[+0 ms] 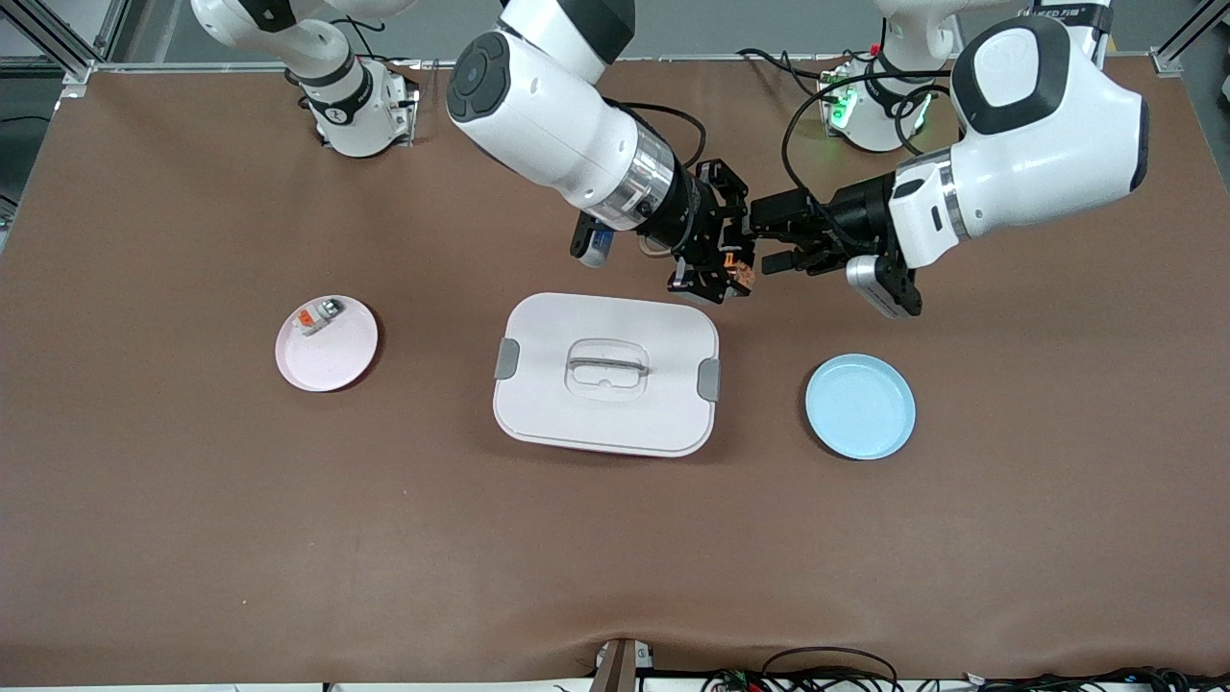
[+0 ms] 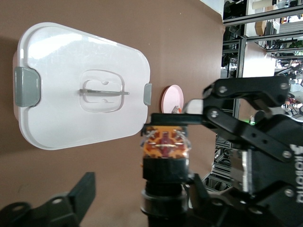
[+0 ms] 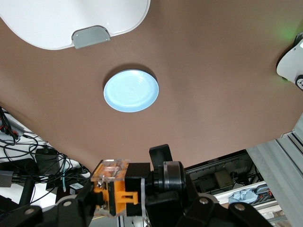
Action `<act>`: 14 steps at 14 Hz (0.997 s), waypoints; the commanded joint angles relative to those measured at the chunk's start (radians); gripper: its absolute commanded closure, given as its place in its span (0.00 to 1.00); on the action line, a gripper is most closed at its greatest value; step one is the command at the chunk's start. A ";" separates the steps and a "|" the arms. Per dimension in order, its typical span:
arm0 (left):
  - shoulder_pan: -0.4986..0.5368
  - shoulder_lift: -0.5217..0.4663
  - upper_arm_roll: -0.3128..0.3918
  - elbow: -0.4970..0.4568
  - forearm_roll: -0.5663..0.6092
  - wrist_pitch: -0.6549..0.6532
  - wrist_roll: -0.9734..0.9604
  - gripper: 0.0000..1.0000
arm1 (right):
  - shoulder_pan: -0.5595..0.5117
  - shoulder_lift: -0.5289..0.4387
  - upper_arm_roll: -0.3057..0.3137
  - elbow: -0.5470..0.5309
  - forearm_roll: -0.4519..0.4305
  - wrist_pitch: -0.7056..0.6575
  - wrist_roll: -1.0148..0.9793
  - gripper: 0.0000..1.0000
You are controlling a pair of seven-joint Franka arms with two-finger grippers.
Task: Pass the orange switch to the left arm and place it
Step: 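Grasp the switch with the left gripper above the white box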
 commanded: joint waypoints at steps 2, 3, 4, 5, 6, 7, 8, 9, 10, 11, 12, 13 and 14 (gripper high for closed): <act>0.009 0.007 -0.004 0.014 0.023 -0.014 -0.001 0.67 | 0.001 0.021 -0.002 0.052 0.013 -0.003 0.025 1.00; 0.008 0.009 -0.003 0.015 0.023 -0.014 -0.001 0.78 | -0.001 0.021 0.000 0.052 0.013 -0.004 0.025 1.00; 0.005 0.009 -0.004 0.015 0.023 -0.014 -0.002 0.84 | -0.001 0.021 0.000 0.052 0.013 -0.004 0.025 1.00; 0.005 0.009 -0.004 0.015 0.026 -0.014 -0.006 0.90 | -0.004 0.020 0.000 0.052 0.013 -0.006 0.025 1.00; 0.005 0.009 -0.004 0.015 0.028 -0.014 -0.006 0.99 | -0.004 0.021 0.000 0.052 0.013 -0.006 0.025 1.00; 0.005 0.009 -0.004 0.015 0.028 -0.014 -0.006 1.00 | -0.004 0.021 0.000 0.052 0.013 -0.004 0.025 1.00; 0.006 0.009 -0.004 0.015 0.028 -0.014 -0.006 1.00 | -0.004 0.020 0.000 0.052 0.013 -0.006 0.025 1.00; 0.006 0.009 -0.004 0.014 0.029 -0.014 -0.007 1.00 | -0.004 0.020 0.000 0.052 0.013 -0.007 0.028 1.00; 0.008 0.009 -0.004 0.015 0.029 -0.014 -0.007 1.00 | -0.004 0.020 -0.002 0.052 0.013 -0.007 0.030 0.66; 0.006 0.009 -0.004 0.015 0.032 -0.014 -0.007 1.00 | -0.002 0.020 -0.005 0.052 0.013 -0.006 0.030 0.33; 0.006 0.009 -0.004 0.015 0.032 -0.014 -0.009 1.00 | -0.002 0.020 -0.007 0.052 0.013 -0.006 0.028 0.26; 0.008 0.009 -0.004 0.015 0.032 -0.014 -0.009 1.00 | -0.002 0.020 -0.007 0.052 0.013 -0.006 0.030 0.11; 0.008 0.009 -0.004 0.015 0.032 -0.014 -0.009 1.00 | -0.002 0.020 -0.007 0.052 0.013 -0.006 0.030 0.00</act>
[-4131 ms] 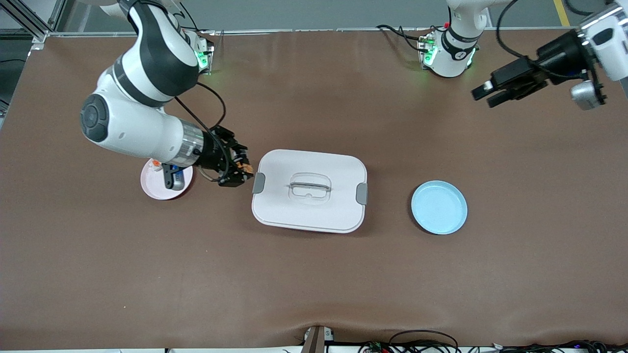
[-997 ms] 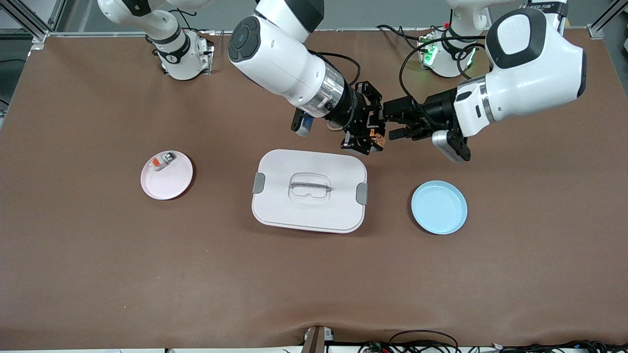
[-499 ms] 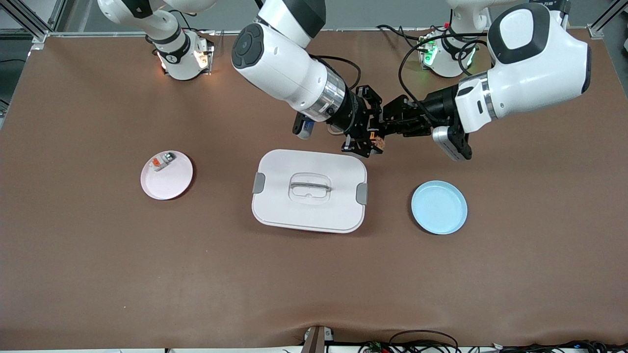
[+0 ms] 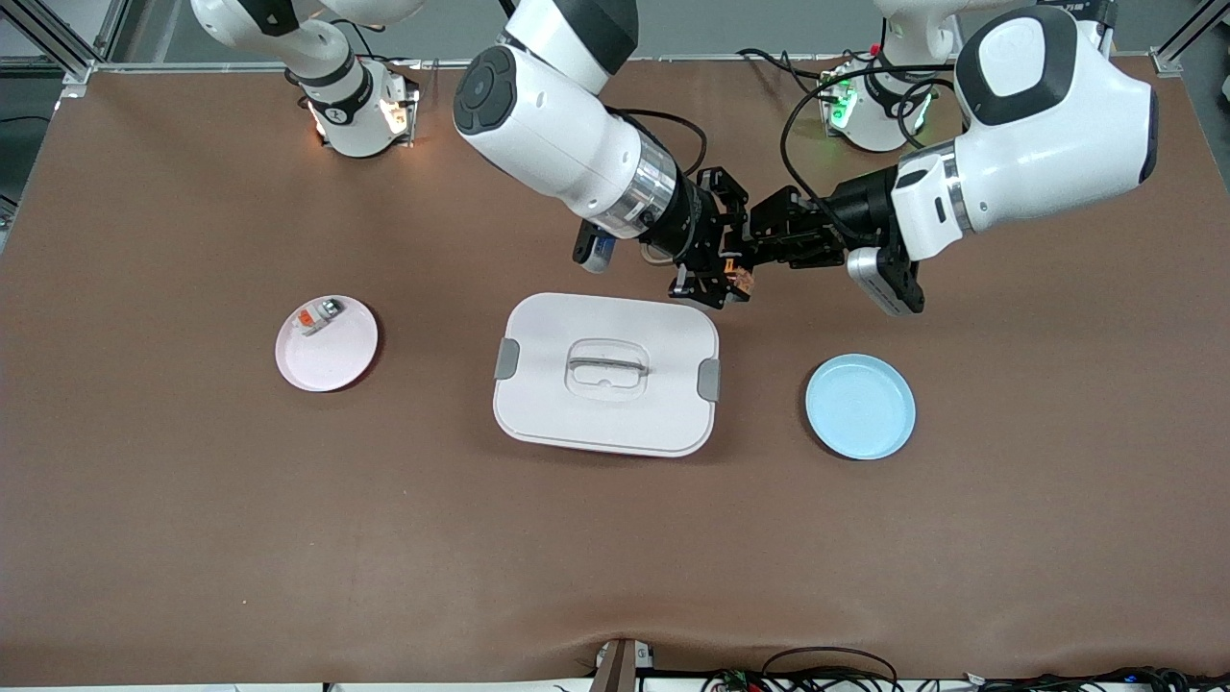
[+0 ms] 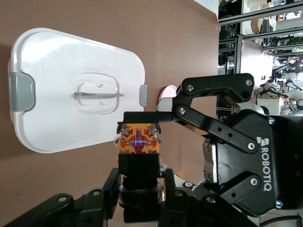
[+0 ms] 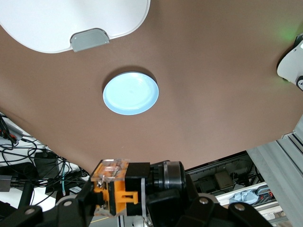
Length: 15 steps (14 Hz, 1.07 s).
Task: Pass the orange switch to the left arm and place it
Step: 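Grasp the switch with the left gripper above the white box, then open the right gripper and pull the left gripper back with the switch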
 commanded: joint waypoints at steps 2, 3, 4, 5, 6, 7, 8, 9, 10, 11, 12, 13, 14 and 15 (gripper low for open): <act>0.010 0.007 -0.003 -0.001 0.028 -0.008 -0.023 1.00 | -0.003 0.009 -0.006 0.050 0.011 -0.008 0.026 0.00; 0.012 0.007 -0.003 -0.001 0.028 -0.008 -0.032 1.00 | -0.003 0.009 -0.008 0.050 0.011 -0.006 0.026 0.00; 0.014 0.006 -0.003 -0.001 0.028 -0.008 -0.034 1.00 | -0.001 0.009 -0.008 0.050 0.011 -0.006 0.024 0.00; 0.017 0.004 -0.001 -0.001 0.028 -0.009 -0.034 1.00 | -0.003 0.009 -0.009 0.050 0.011 -0.008 0.023 0.00; 0.018 0.003 -0.001 -0.003 0.030 -0.012 -0.035 1.00 | -0.006 0.006 -0.011 0.050 0.009 -0.017 0.017 0.00; 0.021 0.000 0.000 -0.003 0.037 -0.023 -0.049 1.00 | -0.012 0.005 -0.011 0.049 0.006 -0.032 0.009 0.00; 0.018 -0.008 0.003 -0.003 0.072 -0.025 -0.090 1.00 | -0.020 0.005 -0.011 0.048 0.006 -0.067 -0.015 0.00; 0.018 -0.010 0.000 -0.001 0.161 -0.025 -0.153 1.00 | -0.038 0.003 -0.005 0.050 0.007 -0.102 -0.049 0.00; 0.017 -0.013 -0.001 -0.001 0.253 -0.028 -0.214 1.00 | -0.053 0.003 0.000 0.049 0.009 -0.133 -0.067 0.00; 0.014 -0.019 -0.003 -0.003 0.307 -0.028 -0.270 1.00 | -0.066 0.001 0.000 0.050 0.009 -0.171 -0.093 0.00; 0.012 -0.022 -0.003 -0.005 0.339 -0.028 -0.331 1.00 | -0.076 0.000 0.000 0.050 0.007 -0.223 -0.141 0.00; 0.012 -0.022 -0.003 -0.003 0.376 -0.037 -0.386 1.00 | -0.098 0.000 -0.002 0.049 0.007 -0.277 -0.191 0.00; 0.012 -0.023 -0.003 -0.001 0.408 -0.043 -0.446 1.00 | -0.124 -0.002 0.000 0.048 0.007 -0.326 -0.247 0.00; 0.012 -0.028 -0.003 0.000 0.438 -0.043 -0.503 1.00 | -0.136 -0.003 -0.008 0.048 0.004 -0.380 -0.311 0.00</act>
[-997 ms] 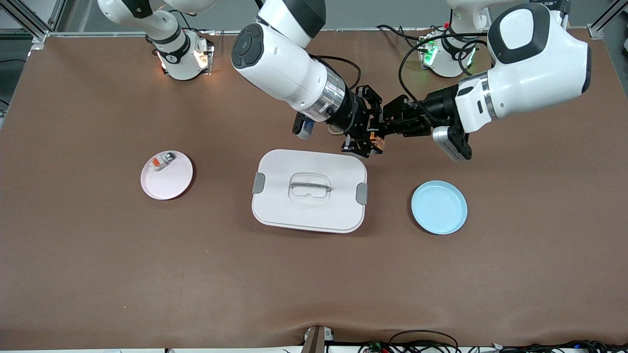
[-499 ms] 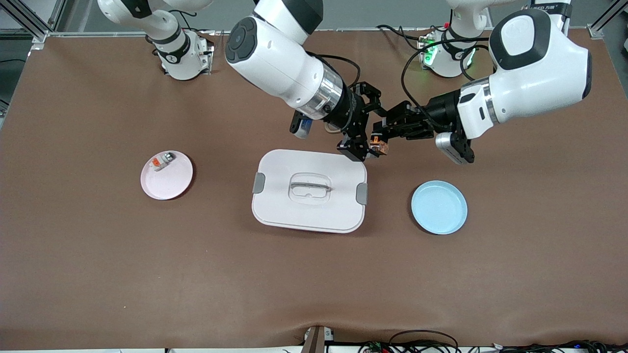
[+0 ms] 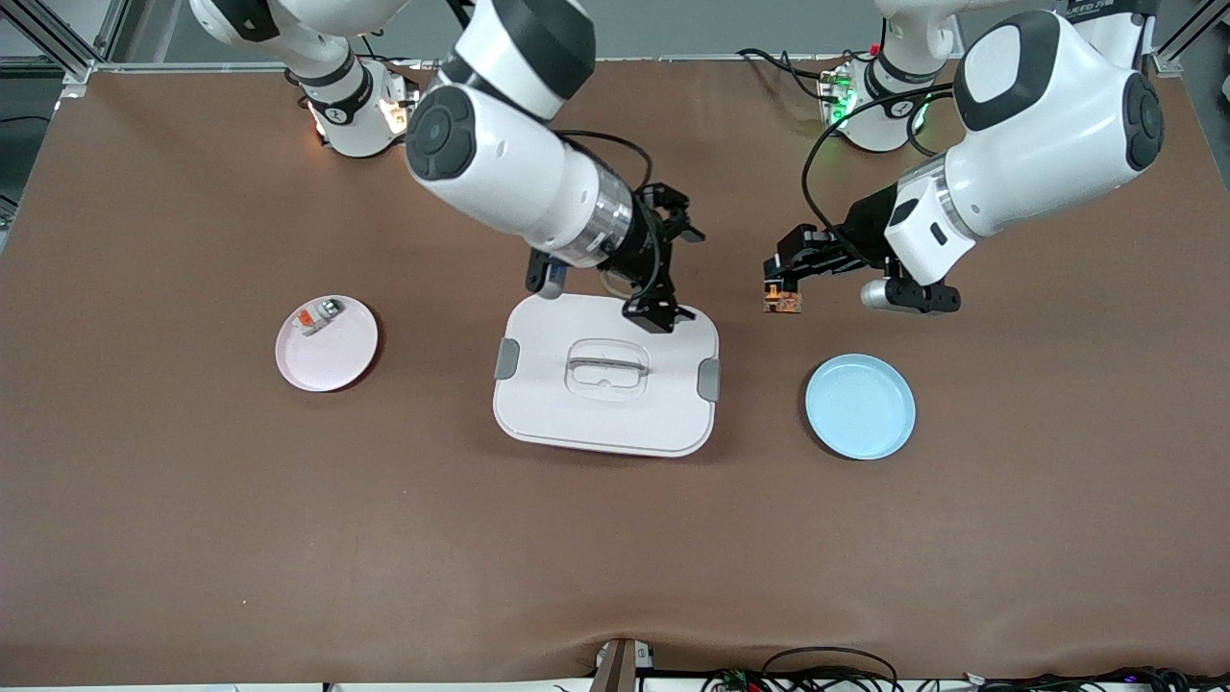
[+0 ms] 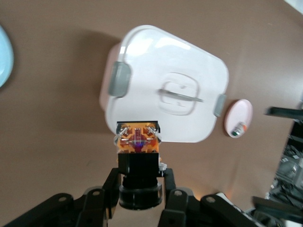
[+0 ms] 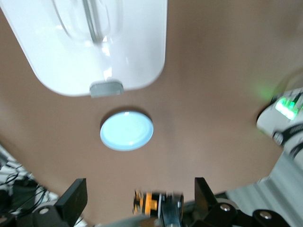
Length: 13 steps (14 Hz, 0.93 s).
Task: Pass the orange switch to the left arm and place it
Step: 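Open the right gripper and pull the left gripper back with the switch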
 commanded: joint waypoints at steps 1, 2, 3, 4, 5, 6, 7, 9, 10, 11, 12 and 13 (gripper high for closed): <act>0.004 -0.024 -0.003 0.004 0.091 -0.021 -0.146 1.00 | -0.044 -0.005 -0.005 0.016 0.000 -0.132 -0.154 0.00; 0.006 -0.023 -0.003 0.004 0.123 -0.018 -0.204 1.00 | -0.064 -0.006 -0.008 0.016 -0.003 -0.172 -0.204 0.00; 0.007 -0.023 -0.003 0.004 0.141 -0.015 -0.288 1.00 | -0.082 -0.007 -0.008 0.016 -0.024 -0.204 -0.255 0.00; 0.009 -0.023 -0.002 0.007 0.167 -0.011 -0.395 1.00 | -0.096 -0.007 -0.007 0.016 -0.056 -0.232 -0.304 0.00; 0.010 -0.021 0.000 0.021 0.223 -0.010 -0.501 1.00 | -0.110 -0.007 -0.008 0.016 -0.093 -0.260 -0.358 0.00; 0.011 -0.018 0.003 0.032 0.277 -0.010 -0.602 1.00 | -0.127 -0.007 -0.008 0.016 -0.130 -0.292 -0.428 0.00; 0.014 -0.013 0.009 0.038 0.294 -0.010 -0.711 1.00 | -0.147 -0.007 -0.008 0.014 -0.156 -0.321 -0.496 0.00; 0.049 -0.015 0.010 0.035 0.329 -0.010 -0.868 1.00 | -0.199 -0.007 -0.008 0.013 -0.201 -0.368 -0.603 0.00; 0.049 -0.015 0.009 0.032 0.375 -0.010 -0.940 1.00 | -0.223 -0.007 -0.007 0.013 -0.227 -0.398 -0.678 0.00; 0.044 -0.012 0.006 0.032 0.433 -0.011 -1.033 1.00 | -0.248 -0.007 -0.008 0.013 -0.247 -0.437 -0.796 0.00; 0.041 -0.010 0.001 0.026 0.497 -0.010 -1.137 1.00 | -0.271 -0.009 -0.008 0.013 -0.282 -0.486 -0.915 0.00; 0.038 -0.009 -0.003 0.012 0.553 -0.010 -1.225 1.00 | -0.292 -0.027 -0.007 0.013 -0.312 -0.526 -1.017 0.00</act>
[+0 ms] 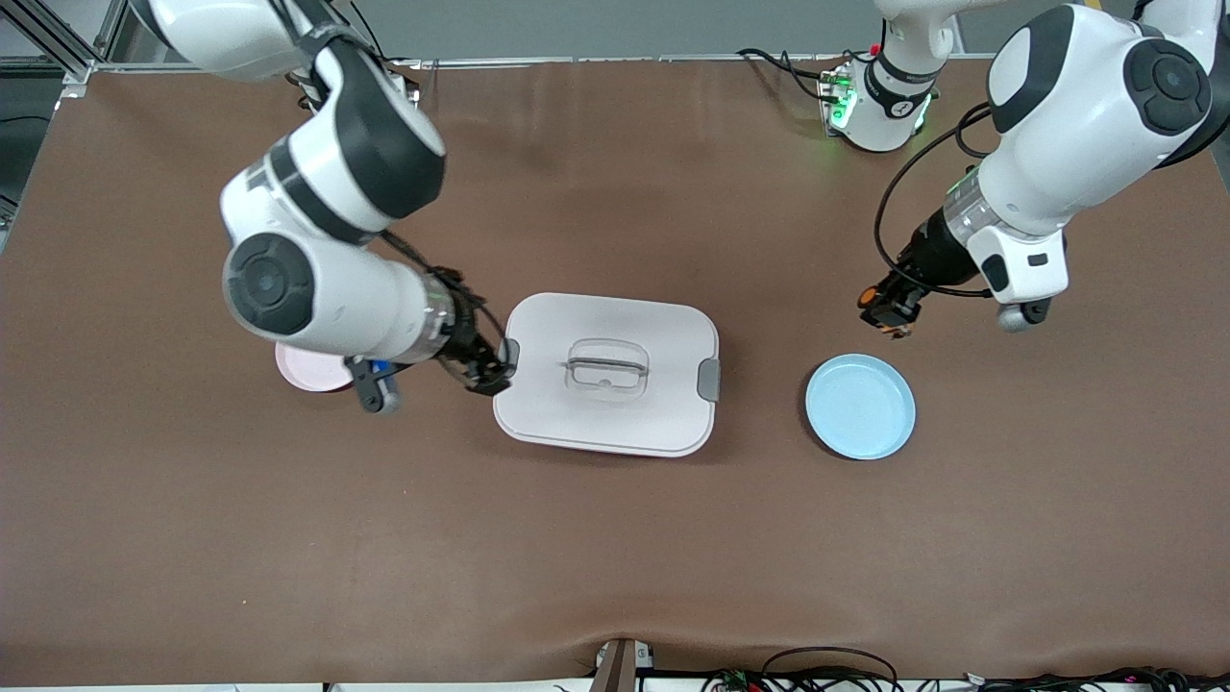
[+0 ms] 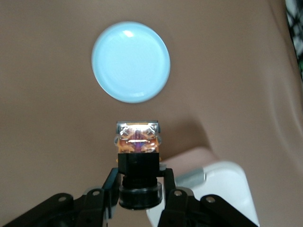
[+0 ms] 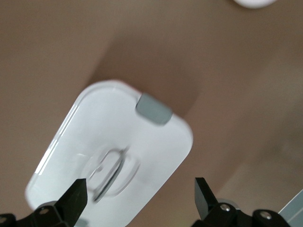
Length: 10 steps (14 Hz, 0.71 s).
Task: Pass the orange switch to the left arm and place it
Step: 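Carry the switch to the blue plate with the left gripper while the right gripper retreats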
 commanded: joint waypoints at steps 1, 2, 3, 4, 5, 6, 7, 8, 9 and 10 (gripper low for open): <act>-0.006 -0.001 -0.016 -0.029 0.130 -0.006 -0.226 1.00 | -0.070 -0.052 0.017 0.002 -0.071 -0.103 -0.255 0.00; -0.005 0.014 -0.016 -0.032 0.140 -0.006 -0.261 1.00 | -0.110 -0.055 0.017 -0.001 -0.071 -0.133 -0.337 0.00; 0.000 0.029 -0.016 -0.037 0.143 -0.004 -0.289 1.00 | -0.150 -0.058 0.017 -0.001 -0.071 -0.166 -0.432 0.00; 0.001 0.048 -0.015 -0.040 0.151 -0.001 -0.310 1.00 | -0.190 -0.058 0.017 -0.001 -0.071 -0.197 -0.546 0.00; 0.004 0.069 -0.015 -0.045 0.175 0.002 -0.336 1.00 | -0.225 -0.058 0.015 -0.001 -0.074 -0.226 -0.662 0.00; 0.006 0.089 -0.015 -0.051 0.201 0.014 -0.362 1.00 | -0.251 -0.058 0.015 -0.001 -0.103 -0.246 -0.762 0.00; 0.006 0.106 -0.015 -0.064 0.218 0.034 -0.393 1.00 | -0.271 -0.057 0.017 -0.001 -0.150 -0.257 -0.847 0.00; 0.007 0.118 -0.013 -0.084 0.244 0.064 -0.427 1.00 | -0.284 -0.055 0.018 -0.001 -0.195 -0.271 -0.945 0.00; 0.007 0.132 -0.015 -0.106 0.276 0.089 -0.461 1.00 | -0.299 -0.055 0.017 -0.001 -0.225 -0.286 -1.060 0.00; 0.007 0.151 -0.015 -0.120 0.308 0.109 -0.487 1.00 | -0.316 -0.055 0.017 -0.001 -0.245 -0.297 -1.173 0.00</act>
